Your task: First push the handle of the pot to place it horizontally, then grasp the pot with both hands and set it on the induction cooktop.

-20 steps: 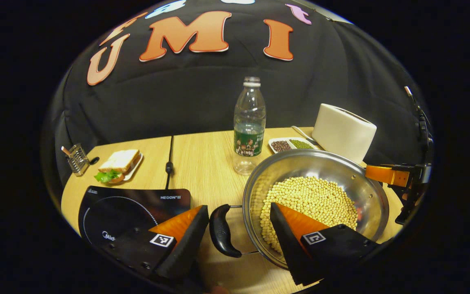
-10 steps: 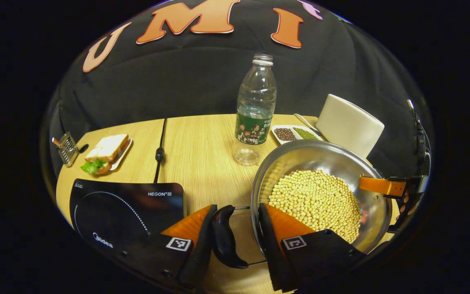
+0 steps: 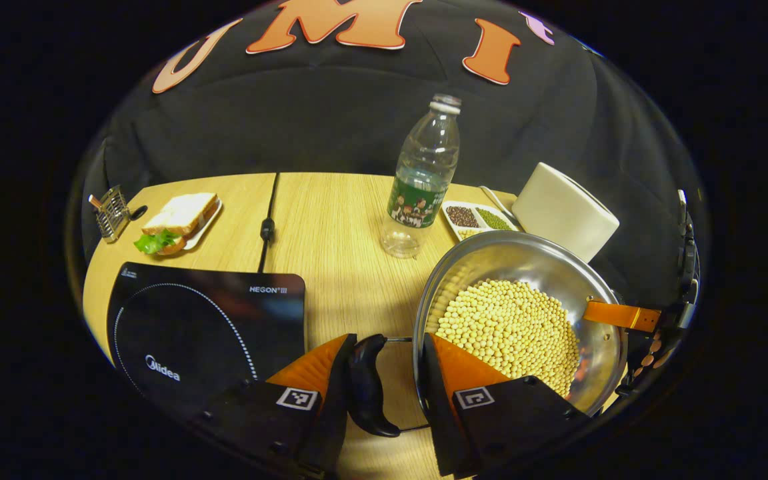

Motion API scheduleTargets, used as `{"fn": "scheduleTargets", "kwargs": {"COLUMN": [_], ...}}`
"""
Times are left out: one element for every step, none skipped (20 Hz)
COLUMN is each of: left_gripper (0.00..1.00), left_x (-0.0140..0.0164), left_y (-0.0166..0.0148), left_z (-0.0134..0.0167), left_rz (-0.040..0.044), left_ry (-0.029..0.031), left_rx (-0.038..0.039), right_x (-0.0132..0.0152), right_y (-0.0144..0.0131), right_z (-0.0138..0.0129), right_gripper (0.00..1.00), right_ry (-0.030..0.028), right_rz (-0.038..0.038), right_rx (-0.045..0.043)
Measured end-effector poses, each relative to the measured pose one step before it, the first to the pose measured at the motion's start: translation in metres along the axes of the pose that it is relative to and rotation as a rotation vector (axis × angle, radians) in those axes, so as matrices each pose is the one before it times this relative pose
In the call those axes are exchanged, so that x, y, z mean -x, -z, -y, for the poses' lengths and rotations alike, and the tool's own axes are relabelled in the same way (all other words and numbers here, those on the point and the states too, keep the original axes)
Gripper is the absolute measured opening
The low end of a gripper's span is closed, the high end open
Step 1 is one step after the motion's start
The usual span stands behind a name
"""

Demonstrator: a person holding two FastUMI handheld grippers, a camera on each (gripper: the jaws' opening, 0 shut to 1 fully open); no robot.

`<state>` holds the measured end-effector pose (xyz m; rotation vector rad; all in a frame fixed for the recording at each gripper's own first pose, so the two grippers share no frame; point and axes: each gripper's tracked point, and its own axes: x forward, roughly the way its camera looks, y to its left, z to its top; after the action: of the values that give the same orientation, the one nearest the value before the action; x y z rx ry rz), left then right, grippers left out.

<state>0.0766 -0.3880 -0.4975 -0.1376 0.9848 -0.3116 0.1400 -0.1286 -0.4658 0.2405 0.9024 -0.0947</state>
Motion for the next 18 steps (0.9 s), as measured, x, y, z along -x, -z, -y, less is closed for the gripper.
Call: {"fn": "scheduleTargets", "kwargs": {"left_gripper": [0.58,0.63,0.58,0.6,0.58,0.6,0.58,0.58,0.58,0.58,0.59,0.59,0.59,0.59,0.59,0.59,0.6,0.6], "left_x": [0.01056,0.00949,0.00761,0.00848,0.00747,0.00884,0.00949,0.00962,0.00868,0.01035,0.00886,0.00846,0.00975,0.01023,0.011,0.00999,0.00917,0.00893], "left_y": [-0.00793,-0.00678,-0.00769,-0.00612,-0.00502,-0.00467,-0.00328,-0.00467,-0.00362,-0.00214,-0.00066,-0.0014,-0.00228,-0.00296,-0.0023,-0.00146,-0.00148,-0.00084], "left_z": [-0.00208,-0.00301,-0.00282,-0.00388,-0.00431,-0.00424,-0.00722,-0.00852,-0.01033,-0.01187,-0.00945,-0.01153,-0.0098,-0.01164,-0.00987,-0.01247,-0.01226,-0.0134], "left_rz": [0.01841,0.00774,0.00797,0.00576,0.0069,0.00568,0.00999,0.01005,0.00915,0.00654,0.00321,0.00311,0.00423,0.00238,0.00193,-0.00064,-0.00098,-0.00396], "left_ry": [0.00055,0.00048,-0.00078,0.00121,0.00123,0.00027,-0.00228,-0.00281,-0.00249,-0.00353,-0.00567,-0.00791,-0.00875,-0.01098,-0.01194,-0.01336,-0.01323,-0.01272], "left_rx": [-0.0082,-0.00908,-0.00561,-0.00069,0.0047,0.00329,0.00178,-0.0006,0.00182,0.00454,0.00683,0.0063,0.00545,0.00598,0.00387,0.00221,0.00274,0.00426], "right_x": [0.00741,0.0073,0.006,0.0069,0.00662,0.00597,0.00712,0.00585,0.00633,0.00577,0.00253,0.00297,0.00297,0.00171,-0.00096,-0.00114,-0.00007,-0.00149], "right_y": [-0.00381,-0.00247,-0.00183,-0.00207,-0.00362,-0.00131,-0.00186,-0.00112,0.00035,0.00068,0.00135,0.0028,0.00349,0.00363,0.00497,0.00637,0.00828,0.00903], "right_z": [-0.00442,-0.00583,-0.0043,-0.00683,-0.00908,-0.00965,-0.00894,-0.01064,-0.00817,-0.01287,-0.01379,-0.01395,-0.01295,-0.01378,-0.01204,-0.01399,-0.01094,-0.01194], "right_gripper": [0.52,0.52,0.52,0.52,0.52,0.52,0.52,0.52,0.52,0.52,0.52,0.52,0.52,0.52,0.52,0.52,0.52,0.52], "right_ry": [-0.00871,-0.00676,-0.00226,-0.00239,-0.00365,-0.00384,-0.00435,-0.00637,-0.0065,-0.00785,-0.00751,-0.00763,-0.01039,-0.01117,-0.01187,-0.01245,-0.01217,-0.0119], "right_rz": [0.00823,0.00629,0.00757,0.00842,0.01031,0.0043,0.00568,0.00546,0.00488,0.00145,0.00098,-0.0006,-0.00145,-0.00159,-0.00584,-0.00649,-0.01317,-0.01428], "right_rx": [-0.01391,-0.00596,-0.00152,0.00322,0.00135,0.00402,0.00223,0.00318,0.00024,0.00266,0.00572,0.0061,0.00615,0.00415,0.0012,0.00008,-0.00021,-0.00373]}}
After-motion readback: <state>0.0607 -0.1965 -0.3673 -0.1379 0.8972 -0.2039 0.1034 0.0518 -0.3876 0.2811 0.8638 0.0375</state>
